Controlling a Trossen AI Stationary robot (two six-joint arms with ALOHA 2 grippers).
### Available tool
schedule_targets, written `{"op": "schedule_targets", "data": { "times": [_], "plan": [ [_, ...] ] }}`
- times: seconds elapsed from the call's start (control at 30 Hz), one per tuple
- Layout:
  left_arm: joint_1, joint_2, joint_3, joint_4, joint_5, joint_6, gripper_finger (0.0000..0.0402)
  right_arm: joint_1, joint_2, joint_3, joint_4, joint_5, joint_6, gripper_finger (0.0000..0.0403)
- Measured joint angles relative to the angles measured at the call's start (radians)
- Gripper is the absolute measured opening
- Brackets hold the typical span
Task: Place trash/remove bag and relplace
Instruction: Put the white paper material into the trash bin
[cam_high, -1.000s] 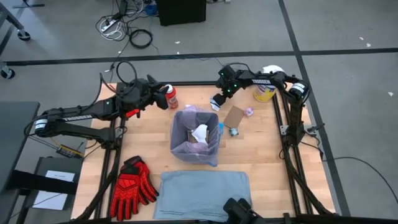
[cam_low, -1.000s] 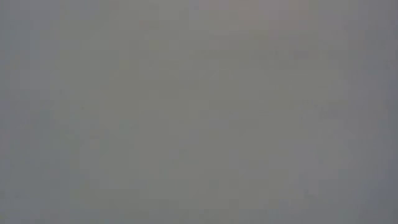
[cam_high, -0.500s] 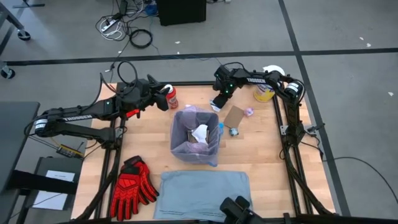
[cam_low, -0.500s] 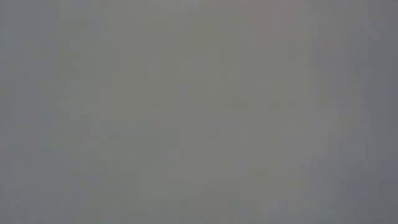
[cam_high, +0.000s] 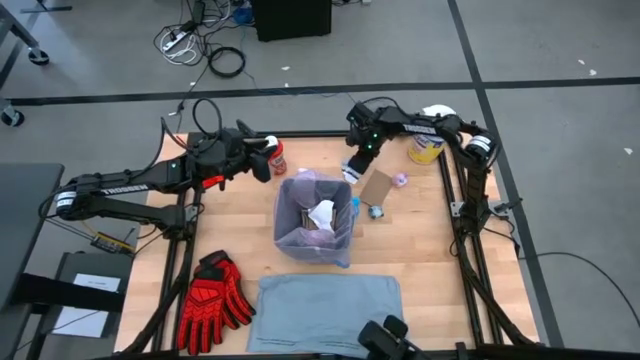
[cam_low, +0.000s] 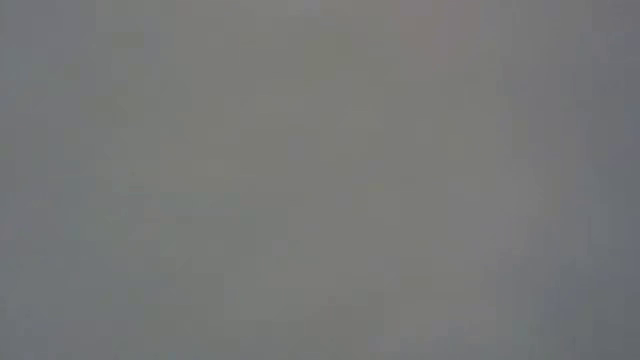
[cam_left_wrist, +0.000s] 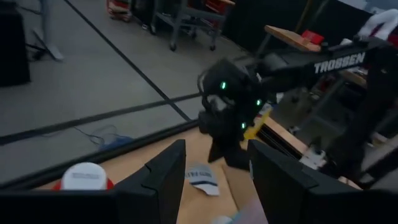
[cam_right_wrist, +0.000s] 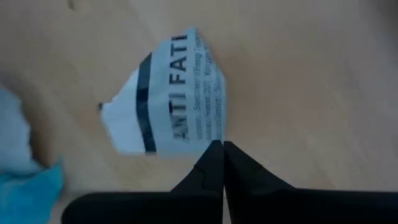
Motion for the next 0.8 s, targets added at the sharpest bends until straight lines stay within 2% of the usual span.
{"op": "schedule_targets", "data": {
  "times": [0.13,0.33,0.5,0.7,0.8],
  "plan": [
    [0.000,0.000,0.000,-0.008,0.022,-0.002,0.0184,0.003,-0.079,0.000,-0.001,-0.004,0.004,0.0000],
    [0.000,0.000,0.000,-0.020,0.025,0.005,0.0184,0.010,-0.223,0.000,0.007,-0.110,0.016,0.0000],
    [0.000,0.000,0.000,-0.056,0.034,0.026,0.0184,0.030,-0.325,0.001,0.028,-0.119,0.041,0.0000],
    [0.000,0.000,0.000,-0.059,0.040,0.075,0.0184,0.047,-0.310,0.001,0.040,-0.012,0.042,0.0004],
    [0.000,0.000,0.000,-0.036,0.044,0.104,0.0184,0.049,-0.254,0.001,0.038,-0.009,0.036,0.0025]
  ]
}}
